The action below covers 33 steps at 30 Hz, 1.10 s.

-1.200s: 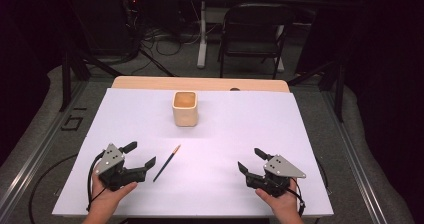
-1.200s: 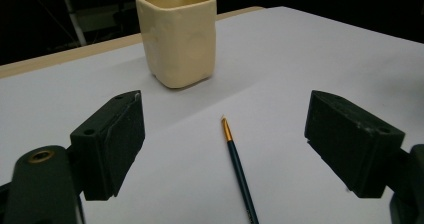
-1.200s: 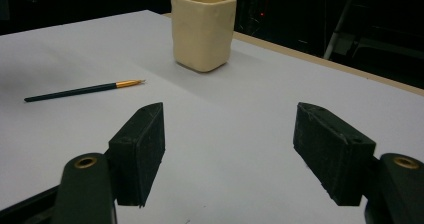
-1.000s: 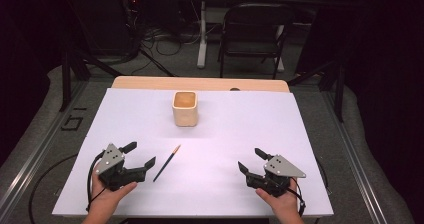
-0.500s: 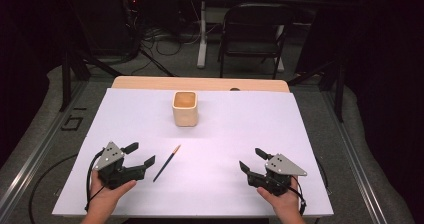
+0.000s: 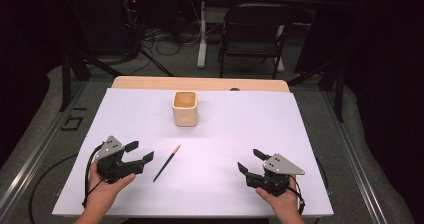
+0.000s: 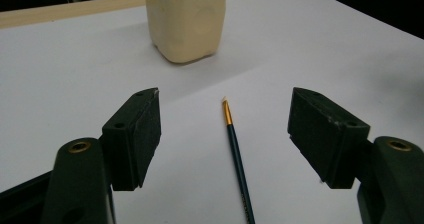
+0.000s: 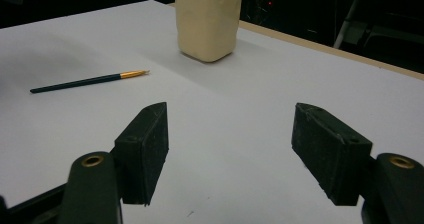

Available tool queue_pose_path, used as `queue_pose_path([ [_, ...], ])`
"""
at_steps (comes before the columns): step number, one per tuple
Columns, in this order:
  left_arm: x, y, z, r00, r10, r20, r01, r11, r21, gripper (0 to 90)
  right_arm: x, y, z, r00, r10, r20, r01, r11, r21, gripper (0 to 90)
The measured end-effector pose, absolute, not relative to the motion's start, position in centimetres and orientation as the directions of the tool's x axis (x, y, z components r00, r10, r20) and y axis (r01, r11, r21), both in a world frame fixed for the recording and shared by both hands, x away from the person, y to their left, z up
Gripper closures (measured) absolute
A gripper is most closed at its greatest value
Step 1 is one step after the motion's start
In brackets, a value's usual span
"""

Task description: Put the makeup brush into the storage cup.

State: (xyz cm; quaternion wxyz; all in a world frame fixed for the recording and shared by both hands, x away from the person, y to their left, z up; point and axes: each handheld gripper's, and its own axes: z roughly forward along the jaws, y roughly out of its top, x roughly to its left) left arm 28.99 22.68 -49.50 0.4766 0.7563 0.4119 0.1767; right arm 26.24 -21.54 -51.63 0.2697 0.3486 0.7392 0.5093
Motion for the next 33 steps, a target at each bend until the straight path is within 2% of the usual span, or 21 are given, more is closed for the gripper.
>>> queue_pose_path([
  [11,29.7,22.8,-49.2,0.577,0.809,-0.114,0.486,-0.229,0.843,31.0,26.5,-21.6,-51.8,-0.612,0.791,-0.016,0.276,0.232,0.933,31.3],
  [33,30.9,23.3,-47.8,0.558,0.822,-0.112,0.572,-0.284,0.769,32.0,26.5,-21.5,-51.9,-0.611,0.792,-0.023,0.274,0.238,0.932,32.4],
])
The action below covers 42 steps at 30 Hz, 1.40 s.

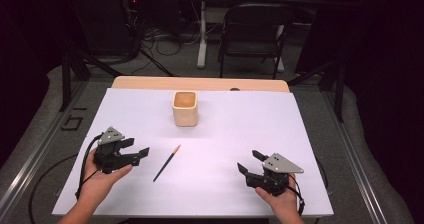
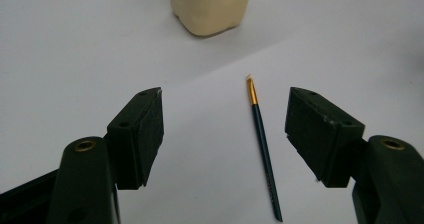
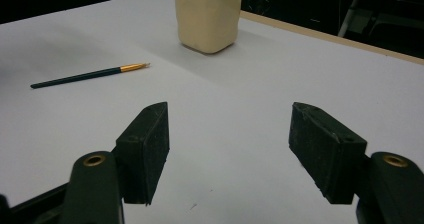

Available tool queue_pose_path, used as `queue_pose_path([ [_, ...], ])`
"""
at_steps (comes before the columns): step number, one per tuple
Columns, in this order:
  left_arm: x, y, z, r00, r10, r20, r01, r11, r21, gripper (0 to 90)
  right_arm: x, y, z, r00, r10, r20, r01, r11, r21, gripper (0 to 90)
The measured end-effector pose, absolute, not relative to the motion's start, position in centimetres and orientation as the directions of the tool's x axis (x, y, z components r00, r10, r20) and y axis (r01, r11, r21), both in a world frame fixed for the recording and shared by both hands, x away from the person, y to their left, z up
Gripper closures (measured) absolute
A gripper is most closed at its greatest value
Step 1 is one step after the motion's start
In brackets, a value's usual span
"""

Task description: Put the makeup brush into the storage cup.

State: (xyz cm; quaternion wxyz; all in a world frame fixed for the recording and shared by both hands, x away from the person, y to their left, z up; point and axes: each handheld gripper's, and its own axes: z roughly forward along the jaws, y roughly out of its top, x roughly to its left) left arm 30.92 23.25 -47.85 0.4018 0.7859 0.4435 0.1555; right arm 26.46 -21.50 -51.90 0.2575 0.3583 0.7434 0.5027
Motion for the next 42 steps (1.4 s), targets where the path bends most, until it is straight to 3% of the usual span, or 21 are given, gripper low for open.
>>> queue_pose_path([
  [42,33.6,22.4,-46.4,0.561,0.827,-0.04,0.689,-0.439,0.576,33.5,26.5,-21.5,-52.0,-0.604,0.796,-0.022,0.287,0.243,0.927,32.7],
])
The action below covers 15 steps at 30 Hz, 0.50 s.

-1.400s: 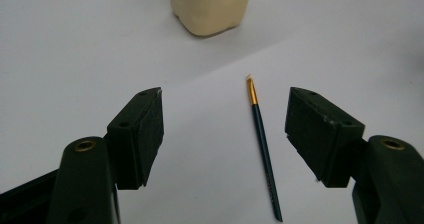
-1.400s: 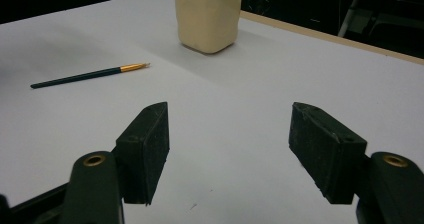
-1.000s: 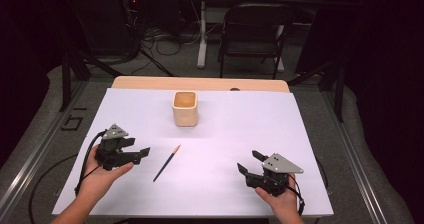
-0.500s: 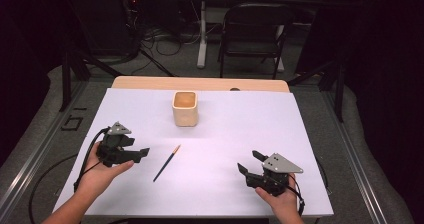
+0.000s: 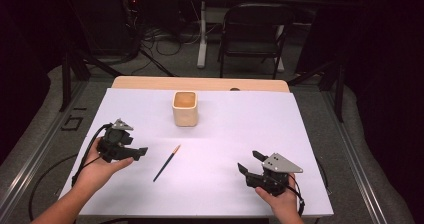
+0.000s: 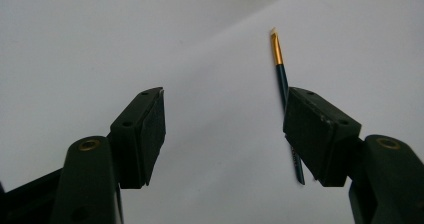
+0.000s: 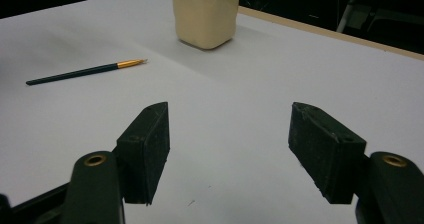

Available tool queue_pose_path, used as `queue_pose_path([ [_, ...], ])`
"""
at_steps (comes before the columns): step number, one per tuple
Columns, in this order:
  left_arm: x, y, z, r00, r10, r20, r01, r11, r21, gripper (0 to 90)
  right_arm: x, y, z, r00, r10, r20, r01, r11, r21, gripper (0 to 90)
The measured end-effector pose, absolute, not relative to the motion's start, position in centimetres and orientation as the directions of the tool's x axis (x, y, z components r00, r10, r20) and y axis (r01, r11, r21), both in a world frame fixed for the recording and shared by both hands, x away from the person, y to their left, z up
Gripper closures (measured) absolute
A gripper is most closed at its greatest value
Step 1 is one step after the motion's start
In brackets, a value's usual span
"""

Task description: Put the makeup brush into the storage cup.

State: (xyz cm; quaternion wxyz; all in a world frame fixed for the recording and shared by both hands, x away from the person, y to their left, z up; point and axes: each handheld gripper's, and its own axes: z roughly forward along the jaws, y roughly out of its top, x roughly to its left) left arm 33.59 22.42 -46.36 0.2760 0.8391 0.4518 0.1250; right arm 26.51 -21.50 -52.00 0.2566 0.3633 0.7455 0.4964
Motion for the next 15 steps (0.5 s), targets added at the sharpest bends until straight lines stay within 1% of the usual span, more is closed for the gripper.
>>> queue_pose_path([
  [11,34.23,22.02,-46.18,0.562,0.826,-0.033,0.716,-0.467,0.519,34.4,26.54,-21.49,-52.05,-0.606,0.796,-0.021,0.29,0.246,0.925,32.7],
  [15,34.61,21.95,-46.2,0.56,0.828,-0.036,0.735,-0.477,0.483,34.3,26.53,-21.49,-52.05,-0.608,0.793,-0.023,0.292,0.25,0.923,32.7],
])
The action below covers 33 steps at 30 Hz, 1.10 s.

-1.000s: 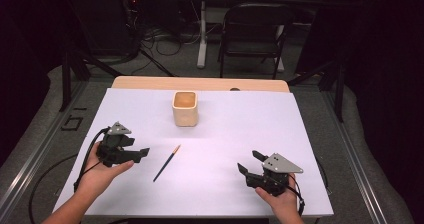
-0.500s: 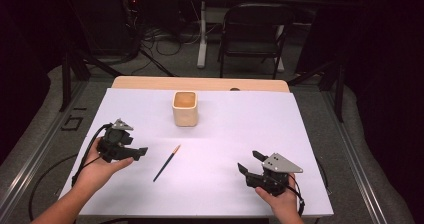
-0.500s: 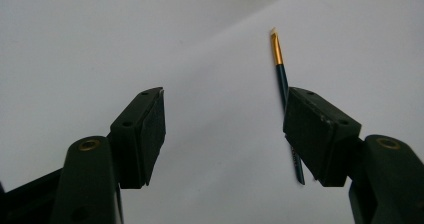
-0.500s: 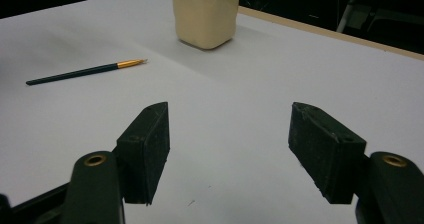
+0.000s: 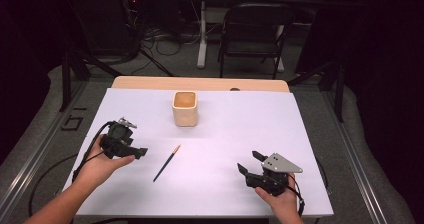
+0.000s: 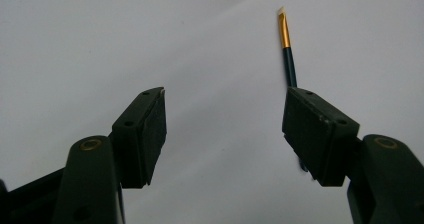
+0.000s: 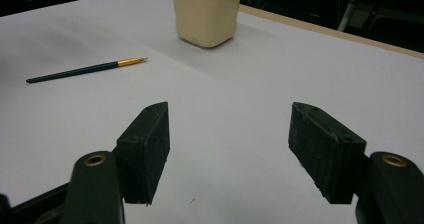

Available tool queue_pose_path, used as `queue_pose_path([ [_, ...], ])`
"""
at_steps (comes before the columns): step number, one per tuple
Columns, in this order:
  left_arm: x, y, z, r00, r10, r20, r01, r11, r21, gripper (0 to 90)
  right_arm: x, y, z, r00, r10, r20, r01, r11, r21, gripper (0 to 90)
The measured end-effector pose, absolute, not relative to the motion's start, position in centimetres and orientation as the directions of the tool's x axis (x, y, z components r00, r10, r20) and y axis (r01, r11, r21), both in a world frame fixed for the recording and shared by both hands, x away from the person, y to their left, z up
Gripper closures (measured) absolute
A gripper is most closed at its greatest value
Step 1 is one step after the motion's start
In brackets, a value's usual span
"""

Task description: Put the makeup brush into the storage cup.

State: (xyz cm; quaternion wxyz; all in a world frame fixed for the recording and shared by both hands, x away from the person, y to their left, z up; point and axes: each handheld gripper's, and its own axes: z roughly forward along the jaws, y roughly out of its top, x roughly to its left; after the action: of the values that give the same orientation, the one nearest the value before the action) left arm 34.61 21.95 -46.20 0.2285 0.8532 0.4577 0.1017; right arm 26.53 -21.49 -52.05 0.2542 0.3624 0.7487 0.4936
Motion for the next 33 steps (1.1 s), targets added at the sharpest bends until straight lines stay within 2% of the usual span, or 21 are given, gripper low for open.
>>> queue_pose_path([
  [33,36.5,21.7,-47.2,0.54,0.842,-0.024,0.807,-0.509,0.3,36.0,26.6,-21.4,-52.2,-0.615,0.788,-0.014,0.304,0.253,0.919,32.7],
])
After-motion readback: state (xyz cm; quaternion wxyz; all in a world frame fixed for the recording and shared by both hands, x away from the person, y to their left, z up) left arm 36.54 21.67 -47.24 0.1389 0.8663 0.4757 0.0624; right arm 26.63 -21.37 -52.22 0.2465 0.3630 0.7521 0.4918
